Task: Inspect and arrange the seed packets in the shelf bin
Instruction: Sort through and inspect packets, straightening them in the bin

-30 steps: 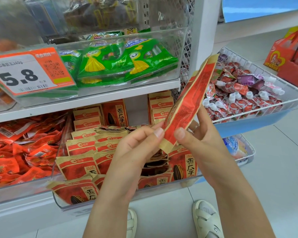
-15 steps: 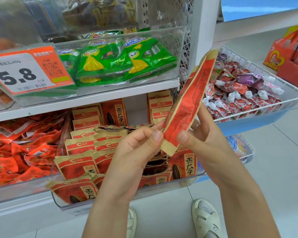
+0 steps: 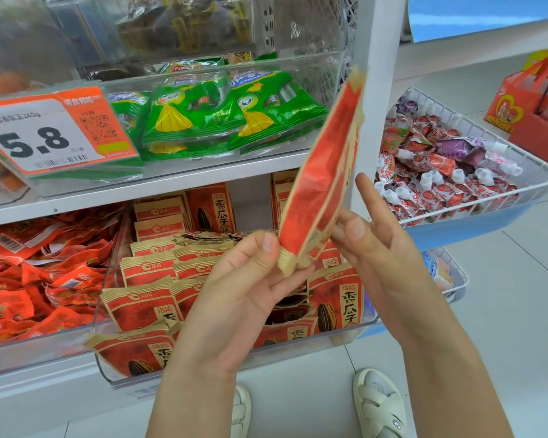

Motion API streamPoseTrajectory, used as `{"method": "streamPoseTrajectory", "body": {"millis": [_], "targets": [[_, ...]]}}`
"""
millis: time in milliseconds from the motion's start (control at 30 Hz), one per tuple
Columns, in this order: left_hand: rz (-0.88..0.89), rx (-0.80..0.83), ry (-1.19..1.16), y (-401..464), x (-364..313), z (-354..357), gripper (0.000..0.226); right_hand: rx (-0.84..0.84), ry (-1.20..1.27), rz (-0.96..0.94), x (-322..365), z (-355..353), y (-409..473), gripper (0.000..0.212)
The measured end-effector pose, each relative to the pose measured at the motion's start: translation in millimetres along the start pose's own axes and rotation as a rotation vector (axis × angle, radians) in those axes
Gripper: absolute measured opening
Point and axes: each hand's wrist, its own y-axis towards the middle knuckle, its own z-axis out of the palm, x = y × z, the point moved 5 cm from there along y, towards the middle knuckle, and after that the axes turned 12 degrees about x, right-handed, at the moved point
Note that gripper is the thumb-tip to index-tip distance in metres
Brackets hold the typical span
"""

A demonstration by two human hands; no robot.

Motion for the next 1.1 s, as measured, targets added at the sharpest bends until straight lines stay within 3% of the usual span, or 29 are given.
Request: {"method": "streamPoseTrajectory", "body": {"millis": [133, 200, 333, 400, 600, 767, 933, 1033, 1100], "targets": [[-0.145, 0.094, -0.076, -1.7, 1.9, -0.6, 0.054, 0.035, -0.019, 0.005, 3.0, -0.3, -1.2, 0.070], [-0.174, 0.086, -0.055, -2.8, 3.2, -2.7, 0.052, -0.011, 0.005, -0.003, 5.5, -2.0, -1.4, 0.057], [-0.151, -0.089, 0.113, -3.0, 1.8, -8.9, 0.033, -0.105, 0.058, -0.015, 6.2, -9.2, -2.3, 0.054], [-0.133, -0.143, 0.189, -4.2, -0.7, -7.2, 0.037, -0.138, 0.057, -0.011, 5.1, -12.0, -3.2, 0.055], [-0.085, -0.163, 0.464, -6.6, -11.6, 3.5, 0.037, -0.093, -0.100, -0.014, 4.1, -6.2, -2.4, 0.060], [-0.094, -0.117, 0.525, -8.5, -14.0, 2.3, 0.035, -0.122, -0.079, -0.030, 6.2, -1.6, -4.4, 0.020], [-0.182, -0.027, 0.582, -12.8, -13.2, 8.8, 0.037, -0.299, 0.054, -0.068, 10.2, -11.7, -8.4, 0.026], [-0.072, -0.119, 0.659, -12.9, -19.4, 12.1, 0.048, -0.281, 0.012, -0.063, 13.3, -7.9, -10.1, 0.026], [0.027, -0.218, 0.664, -12.3, -24.5, 12.1, 0.045, -0.231, -0.016, -0.034, 11.4, -3.4, -9.7, 0.031]]}}
